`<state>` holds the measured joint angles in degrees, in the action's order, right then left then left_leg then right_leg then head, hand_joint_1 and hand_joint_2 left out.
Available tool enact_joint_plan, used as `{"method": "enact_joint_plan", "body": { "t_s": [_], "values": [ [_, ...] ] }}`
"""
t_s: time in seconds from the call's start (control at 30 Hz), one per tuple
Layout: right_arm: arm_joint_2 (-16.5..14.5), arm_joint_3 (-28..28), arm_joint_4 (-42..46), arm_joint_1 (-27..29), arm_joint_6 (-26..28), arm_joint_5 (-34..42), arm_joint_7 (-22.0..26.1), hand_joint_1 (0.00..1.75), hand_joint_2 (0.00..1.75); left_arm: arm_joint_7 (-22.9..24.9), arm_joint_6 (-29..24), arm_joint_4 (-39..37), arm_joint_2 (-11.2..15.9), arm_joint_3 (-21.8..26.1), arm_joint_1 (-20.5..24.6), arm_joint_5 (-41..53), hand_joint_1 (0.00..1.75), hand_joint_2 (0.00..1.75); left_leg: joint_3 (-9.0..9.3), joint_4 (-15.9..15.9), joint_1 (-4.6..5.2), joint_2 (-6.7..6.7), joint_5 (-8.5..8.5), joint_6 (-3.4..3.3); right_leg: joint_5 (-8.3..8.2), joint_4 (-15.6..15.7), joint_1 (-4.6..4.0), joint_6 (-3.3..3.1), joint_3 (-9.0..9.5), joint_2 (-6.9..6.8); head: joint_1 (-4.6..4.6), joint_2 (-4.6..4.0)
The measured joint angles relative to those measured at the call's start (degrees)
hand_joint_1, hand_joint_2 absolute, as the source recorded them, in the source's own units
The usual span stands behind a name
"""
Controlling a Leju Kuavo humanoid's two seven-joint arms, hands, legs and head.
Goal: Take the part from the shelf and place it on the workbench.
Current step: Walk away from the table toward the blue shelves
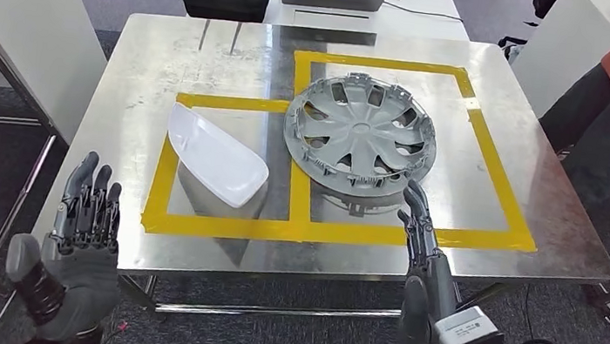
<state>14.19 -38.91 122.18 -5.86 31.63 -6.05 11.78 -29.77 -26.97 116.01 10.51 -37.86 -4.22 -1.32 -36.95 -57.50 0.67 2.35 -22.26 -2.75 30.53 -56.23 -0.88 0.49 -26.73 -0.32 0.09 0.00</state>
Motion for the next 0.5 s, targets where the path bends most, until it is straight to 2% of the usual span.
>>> {"method": "enact_joint_plan", "body": {
  "t_s": [0.07, 0.1, 0.13, 0.17, 0.2, 0.23, 0.27, 0.3, 0.33, 0.37, 0.4, 0.43, 0.47, 0.5],
  "values": [
    [0.0, 0.0, 0.1, 0.1, 0.0, 0.0, 0.1, 0.0, 0.0, 0.0, -0.1, 0.0, 0.2, 0.0, 0.0, -0.1, 0.0, 0.0, -0.07, 0.3, -0.26, -0.08, 0.66, 0.73, -1.17, 0.9, -0.06, -0.32, -0.7, -0.05, 0.46, 0.0],
    [0.0, 0.0, 0.1, 0.2, -0.1, -0.1, 0.1, 0.0, 0.0, 0.0, -0.1, 0.0, 0.3, 0.0, 0.0, -0.1, 0.0, 0.0, -0.52, -0.2, -0.3, -0.5, -0.24, 1.15, -1.84, 1.3, 0.12, -0.58, -0.85, -0.13, 0.61, 0.0],
    [0.0, 0.0, 0.1, 0.3, -0.1, -0.1, 0.1, 0.0, 0.0, -0.1, -0.1, 0.0, 0.5, 0.0, -0.1, -0.1, 0.0, 0.0, -1.18, -1.7, -0.36, -0.99, -2.21, 1.57, -2.61, 1.6, 0.36, -0.81, -1.19, -0.2, 0.5, 0.0],
    [0.0, 0.0, 0.1, 0.4, -0.2, -0.1, 0.2, 0.0, 0.0, -0.1, -0.2, 0.0, 0.6, -0.1, -0.1, -0.1, 0.0, 0.0, -2.06, -4.3, -0.55, -1.5, -5.11, 2.0, -3.34, 1.7, 0.51, -0.97, -1.66, -0.23, 0.26, 0.0],
    [0.0, 0.0, 0.1, 0.4, -0.2, -0.2, 0.2, 0.0, 0.0, -0.1, -0.2, 0.0, 0.7, -0.1, -0.1, -0.2, 0.0, 0.0, -3.02, -7.8, -0.75, -1.81, -8.07, 2.38, -4.01, 1.6, 0.55, -1.07, -2.35, -0.17, -0.01, 0.0],
    [0.0, 0.0, 0.1, 0.5, -0.2, -0.3, 0.2, 0.0, 0.0, -0.1, -0.3, 0.0, 0.8, -0.1, -0.2, -0.2, 0.0, 0.0, -3.68, -11.5, -0.98, -1.89, -10.17, 2.7, -4.71, 1.5, 0.59, -1.07, -3.23, -0.09, -0.26, 0.0],
    [0.0, 0.0, 0.1, 0.7, -0.3, -0.3, 0.2, 0.0, 0.0, -0.1, -0.3, 0.0, 0.9, -0.1, -0.2, -0.2, 0.0, 0.0, -3.89, -14.3, -1.19, -1.91, -10.9, 2.96, -5.41, 1.3, 0.64, -0.98, -4.2, -0.02, -0.43, 0.0],
    [0.0, 0.0, 0.1, 0.8, -0.3, -0.4, 0.2, 0.0, 0.0, -0.1, -0.3, 0.0, 1.0, -0.1, -0.2, -0.2, 0.0, 0.0, -3.37, -15.6, -1.37, -1.92, -10.19, 3.18, -6.05, 1.1, 0.75, -0.83, -5.29, 0.04, -0.56, 0.0],
    [0.0, 0.0, 0.1, 0.8, -0.3, -0.4, 0.2, 0.0, 0.0, -0.1, -0.3, 0.0, 1.2, -0.1, -0.2, -0.2, 0.0, 0.0, -1.99, -15.0, -1.53, -1.92, -8.59, 3.35, -6.61, 0.8, 0.89, -0.61, -6.37, 0.1, -0.67, 0.0],
    [0.0, 0.0, 0.1, 0.9, -0.3, -0.4, 0.2, 0.0, 0.0, -0.2, -0.3, 0.0, 1.3, -0.1, -0.2, -0.2, 0.0, 0.0, 0.32, -12.6, -1.69, -1.94, -6.8, 3.48, -7.08, 0.3, 1.07, -0.33, -7.4, 0.18, -0.8, 0.0],
    [0.0, 0.0, 0.1, 0.9, -0.4, -0.5, 0.2, 0.0, 0.0, -0.2, -0.3, 0.0, 1.3, -0.2, -0.2, -0.2, 0.0, 0.0, 2.99, -9.0, -1.77, -2.06, -6.15, 3.57, -7.48, -0.1, 1.23, -0.01, -8.3, 0.26, -0.94, 0.0],
    [0.0, 0.0, 0.1, 0.9, -0.4, -0.5, 0.2, 0.0, 0.0, -0.2, -0.3, 0.0, 1.4, -0.2, -0.2, -0.2, 0.0, 0.0, 5.71, -5.2, -1.75, -2.29, -6.31, 3.51, -7.81, -0.5, 1.31, 0.35, -9.01, 0.32, -1.13, 0.0],
    [0.0, 0.0, 0.2, 1.0, -0.4, -0.6, 0.2, 0.0, 0.0, -0.3, -0.3, 0.1, 1.4, -0.2, -0.1, -0.3, 0.0, 0.0, 7.67, -2.3, -1.67, -2.53, -6.99, 3.36, -8.27, -0.7, 1.35, 0.7, -9.51, 0.36, -1.27, 0.0],
    [0.0, 0.0, 0.3, 1.0, -0.4, -0.7, 0.2, 0.0, 0.0, -0.3, -0.3, 0.1, 1.4, -0.2, -0.1, -0.3, 0.0, 0.0, 8.63, -0.5, -1.52, -2.76, -7.81, 3.13, -8.82, -0.8, 1.38, 1.03, -9.86, 0.38, -1.34, 0.0]
  ]
}}
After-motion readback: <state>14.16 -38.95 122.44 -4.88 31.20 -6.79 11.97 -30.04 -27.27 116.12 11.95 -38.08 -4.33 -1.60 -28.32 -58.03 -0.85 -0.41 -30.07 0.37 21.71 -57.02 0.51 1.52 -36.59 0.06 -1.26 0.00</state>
